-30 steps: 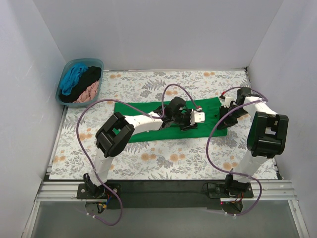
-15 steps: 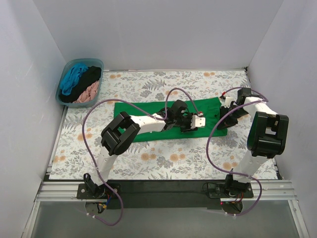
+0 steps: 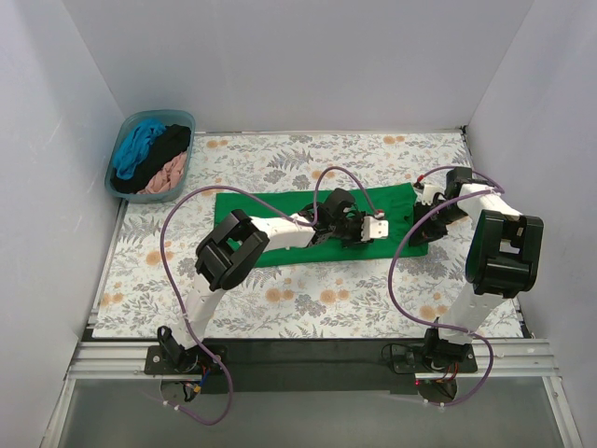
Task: Fold and stack the t-shirts
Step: Fold the tshirt
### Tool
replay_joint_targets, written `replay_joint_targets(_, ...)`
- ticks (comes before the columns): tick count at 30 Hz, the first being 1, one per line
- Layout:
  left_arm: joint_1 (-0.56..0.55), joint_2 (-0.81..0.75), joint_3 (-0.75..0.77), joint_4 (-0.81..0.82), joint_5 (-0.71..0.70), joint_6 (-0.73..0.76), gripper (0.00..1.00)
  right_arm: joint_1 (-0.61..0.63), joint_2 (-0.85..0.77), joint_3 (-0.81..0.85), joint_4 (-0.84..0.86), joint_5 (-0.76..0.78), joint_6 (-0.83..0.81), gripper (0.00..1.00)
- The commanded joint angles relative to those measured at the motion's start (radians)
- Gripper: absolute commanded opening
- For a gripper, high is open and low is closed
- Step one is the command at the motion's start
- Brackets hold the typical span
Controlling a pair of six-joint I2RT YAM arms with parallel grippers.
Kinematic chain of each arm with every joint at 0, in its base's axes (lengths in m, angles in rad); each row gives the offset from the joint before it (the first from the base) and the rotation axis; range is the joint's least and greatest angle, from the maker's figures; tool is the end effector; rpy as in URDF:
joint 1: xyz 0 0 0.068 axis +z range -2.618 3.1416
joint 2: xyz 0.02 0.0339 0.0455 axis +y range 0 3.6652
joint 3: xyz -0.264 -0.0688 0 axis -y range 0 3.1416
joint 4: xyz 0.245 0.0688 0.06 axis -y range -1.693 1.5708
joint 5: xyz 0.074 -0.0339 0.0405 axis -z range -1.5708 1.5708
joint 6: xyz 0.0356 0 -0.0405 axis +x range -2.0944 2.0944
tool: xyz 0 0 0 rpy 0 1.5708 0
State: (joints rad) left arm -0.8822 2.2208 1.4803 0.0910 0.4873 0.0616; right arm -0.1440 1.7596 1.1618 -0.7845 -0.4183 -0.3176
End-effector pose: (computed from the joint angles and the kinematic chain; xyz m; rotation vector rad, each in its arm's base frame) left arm 0.2954 -0.3851 0.1389 1.2965 1.9170 -0.9782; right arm 0.3245 -0.0324 0.1799 -0.3007 2.8030 0.5214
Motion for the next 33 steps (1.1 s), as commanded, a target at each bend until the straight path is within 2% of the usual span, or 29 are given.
replay_joint_targets(1,-0.006,-0.010,0.038,0.029,-0.009,-0.008,0.25,-0.003,-0.018,-0.011,0.002,-0.016,-0.011,0.22)
replay_joint_targets(9,-0.003,-0.010,0.035,0.027,-0.015,-0.005,0.09,-0.003,-0.015,-0.016,0.001,-0.011,-0.014,0.21)
replay_joint_targets(15,-0.003,-0.016,0.032,0.018,-0.001,-0.003,0.21,-0.003,-0.006,-0.010,0.002,-0.014,-0.012,0.21)
replay_joint_targets(27,0.003,0.027,0.048,0.010,-0.006,-0.002,0.23,-0.005,0.003,-0.008,0.001,-0.004,-0.020,0.21)
replay_joint_targets(33,0.008,0.022,0.060,-0.005,0.010,0.000,0.32,-0.005,0.014,-0.010,0.002,0.001,-0.024,0.21)
